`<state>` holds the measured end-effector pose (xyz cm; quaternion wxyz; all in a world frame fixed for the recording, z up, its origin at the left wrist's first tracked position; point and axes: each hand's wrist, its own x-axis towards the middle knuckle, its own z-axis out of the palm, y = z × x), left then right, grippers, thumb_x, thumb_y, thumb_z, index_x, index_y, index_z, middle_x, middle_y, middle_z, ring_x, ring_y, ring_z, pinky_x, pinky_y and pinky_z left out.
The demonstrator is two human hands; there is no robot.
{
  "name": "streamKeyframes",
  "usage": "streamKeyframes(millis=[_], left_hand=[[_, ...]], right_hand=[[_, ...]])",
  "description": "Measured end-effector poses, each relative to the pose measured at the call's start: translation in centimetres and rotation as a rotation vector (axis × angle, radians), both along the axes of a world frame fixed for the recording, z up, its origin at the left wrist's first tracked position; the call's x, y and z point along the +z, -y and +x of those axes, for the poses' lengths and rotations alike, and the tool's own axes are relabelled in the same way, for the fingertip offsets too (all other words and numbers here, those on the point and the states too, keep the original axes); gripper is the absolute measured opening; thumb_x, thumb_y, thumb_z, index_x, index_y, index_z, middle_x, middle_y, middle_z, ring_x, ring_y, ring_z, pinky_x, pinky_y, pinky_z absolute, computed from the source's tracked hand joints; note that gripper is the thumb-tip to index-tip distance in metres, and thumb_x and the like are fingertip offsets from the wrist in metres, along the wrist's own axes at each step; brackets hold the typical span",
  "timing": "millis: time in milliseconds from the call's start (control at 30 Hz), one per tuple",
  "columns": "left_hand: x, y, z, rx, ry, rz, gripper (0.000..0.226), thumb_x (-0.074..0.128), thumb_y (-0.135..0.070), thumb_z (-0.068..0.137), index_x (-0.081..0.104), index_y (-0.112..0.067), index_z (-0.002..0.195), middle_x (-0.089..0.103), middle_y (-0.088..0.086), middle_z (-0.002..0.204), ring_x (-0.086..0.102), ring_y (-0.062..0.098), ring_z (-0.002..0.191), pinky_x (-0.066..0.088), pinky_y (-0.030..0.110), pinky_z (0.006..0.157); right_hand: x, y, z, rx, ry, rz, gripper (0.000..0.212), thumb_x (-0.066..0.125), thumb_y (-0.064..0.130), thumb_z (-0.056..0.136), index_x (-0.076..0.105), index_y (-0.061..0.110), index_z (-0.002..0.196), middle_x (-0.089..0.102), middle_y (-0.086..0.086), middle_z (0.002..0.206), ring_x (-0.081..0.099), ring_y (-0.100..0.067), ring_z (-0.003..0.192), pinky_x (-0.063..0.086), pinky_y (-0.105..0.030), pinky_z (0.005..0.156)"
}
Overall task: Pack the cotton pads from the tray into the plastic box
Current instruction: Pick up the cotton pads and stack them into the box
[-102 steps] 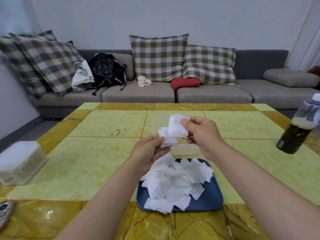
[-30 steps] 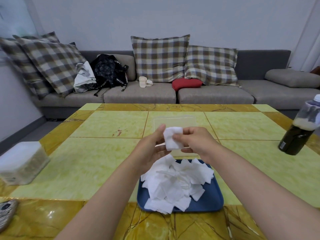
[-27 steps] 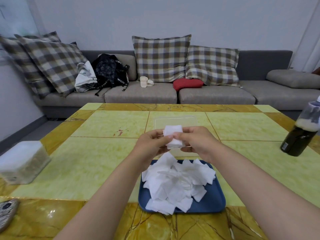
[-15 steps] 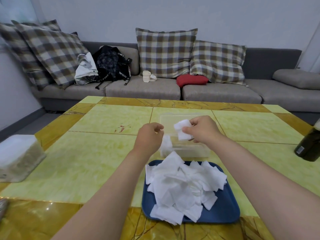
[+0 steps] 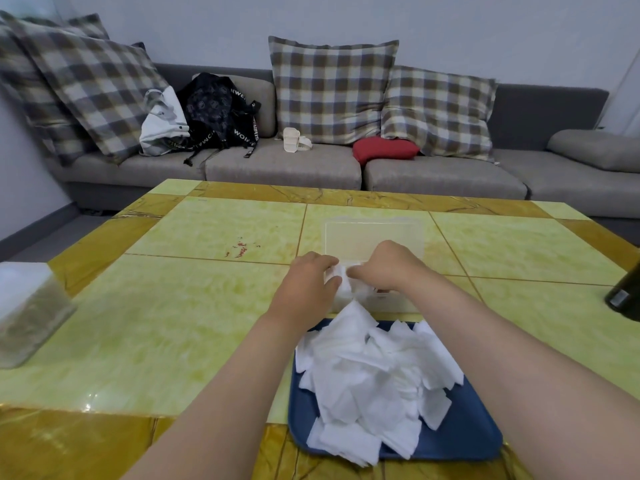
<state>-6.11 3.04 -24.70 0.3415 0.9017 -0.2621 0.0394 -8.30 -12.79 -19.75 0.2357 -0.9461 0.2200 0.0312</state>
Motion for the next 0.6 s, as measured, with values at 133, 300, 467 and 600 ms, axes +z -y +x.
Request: streamKeyframes(millis=[133, 300, 467, 600], left_hand=[[0.2, 0.1, -0.4, -0.012, 0.129, 0.002, 0.039, 0.047, -0.020, 0.104, 0.053, -0.014, 0.142, 0.052, 0.002, 0.140, 0.038, 0.019, 0.135, 0.033, 0.024, 0.103], [0.4, 0.8, -1.0, -0.133, 0.161, 0.119, 0.040, 0.042, -0.023, 0.105, 0.054, -0.017, 0.144, 0.048, -0.001, 0.150, 0.037, 0.017, 0.139, 0.035, 0.027, 0.105], [0.3, 0.6, -1.3, -0.137, 0.154, 0.159, 0.043, 0.040, -0.027, 0.106, 0.048, -0.016, 0.147, 0.045, 0.001, 0.153, 0.040, 0.020, 0.139, 0.032, 0.027, 0.109], [0.5, 0.4, -1.5, -0.195, 0.175, 0.253, 0.049, 0.037, -0.032, 0.107, 0.039, -0.018, 0.153, 0.033, -0.001, 0.161, 0.026, 0.015, 0.149, 0.025, 0.028, 0.116]], right_hand=[[1.1, 0.9, -0.7, -0.064, -0.074, 0.386, 0.051, 0.042, 0.050, 0.100, 0.073, 0.009, 0.097, 0.078, -0.003, 0.085, 0.065, -0.023, 0.077, 0.040, -0.032, 0.068], [0.8, 1.3, -1.3, -0.046, -0.057, 0.386, 0.028, 0.048, 0.019, 0.092, 0.073, 0.009, 0.094, 0.078, 0.000, 0.082, 0.069, -0.021, 0.070, 0.045, -0.033, 0.073], [0.0, 0.5, -1.2, 0.054, -0.088, 0.358, 0.017, 0.052, 0.016, 0.087, 0.068, 0.013, 0.084, 0.079, -0.005, 0.090, 0.078, -0.020, 0.076, 0.047, -0.034, 0.073], [-0.1, 0.5, -0.9, 0.030, -0.062, 0.335, 0.019, 0.050, 0.011, 0.086, 0.069, 0.012, 0.083, 0.079, -0.009, 0.091, 0.076, -0.023, 0.078, 0.044, -0.031, 0.068]])
